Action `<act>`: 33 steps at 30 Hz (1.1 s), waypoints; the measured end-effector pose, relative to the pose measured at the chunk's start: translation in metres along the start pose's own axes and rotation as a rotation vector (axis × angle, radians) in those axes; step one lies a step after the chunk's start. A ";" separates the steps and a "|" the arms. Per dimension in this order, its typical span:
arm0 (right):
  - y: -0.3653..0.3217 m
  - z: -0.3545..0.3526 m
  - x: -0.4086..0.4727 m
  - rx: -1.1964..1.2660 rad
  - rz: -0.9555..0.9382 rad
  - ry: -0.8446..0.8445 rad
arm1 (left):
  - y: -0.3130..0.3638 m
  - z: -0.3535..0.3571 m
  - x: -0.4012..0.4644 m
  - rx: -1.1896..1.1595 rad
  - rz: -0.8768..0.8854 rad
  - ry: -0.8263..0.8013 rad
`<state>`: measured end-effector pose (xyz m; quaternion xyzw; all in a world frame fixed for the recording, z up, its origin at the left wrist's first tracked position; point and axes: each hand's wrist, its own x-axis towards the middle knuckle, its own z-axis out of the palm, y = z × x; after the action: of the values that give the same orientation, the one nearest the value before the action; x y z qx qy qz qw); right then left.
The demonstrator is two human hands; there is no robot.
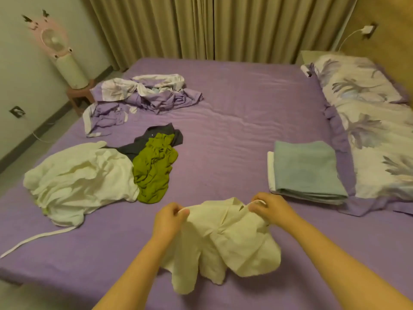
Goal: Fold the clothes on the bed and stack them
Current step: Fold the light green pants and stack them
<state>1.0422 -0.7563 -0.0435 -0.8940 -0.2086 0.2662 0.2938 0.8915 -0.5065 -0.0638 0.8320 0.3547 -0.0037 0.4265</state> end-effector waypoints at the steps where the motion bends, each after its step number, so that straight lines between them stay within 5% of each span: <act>1: 0.016 0.019 -0.005 -0.011 0.018 -0.038 | -0.017 0.015 -0.002 0.071 -0.029 -0.032; 8: 0.098 0.132 -0.031 0.030 0.103 -0.102 | -0.054 0.090 0.006 0.487 0.165 -0.123; 11: 0.109 0.153 -0.035 0.107 0.184 -0.035 | -0.040 0.108 0.032 0.644 0.220 -0.284; 15: 0.122 0.156 -0.030 0.162 0.269 0.148 | -0.026 0.131 0.067 0.657 0.333 -0.486; 20: 0.140 0.149 -0.018 0.330 0.449 0.218 | -0.029 0.157 0.104 0.350 0.251 -0.718; 25: 0.159 0.149 -0.017 0.419 0.469 0.111 | -0.022 0.167 0.137 0.443 0.411 -0.736; 30: 0.157 0.133 -0.011 0.498 0.417 0.137 | -0.004 0.167 0.178 0.966 0.565 -0.840; 33: 0.145 0.114 0.010 0.600 0.419 0.218 | 0.005 0.148 0.209 0.871 0.651 -0.885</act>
<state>1.0135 -0.8112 -0.2180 -0.8146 0.0986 0.2730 0.5022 1.0954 -0.4915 -0.2190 0.9114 -0.1533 -0.3561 0.1379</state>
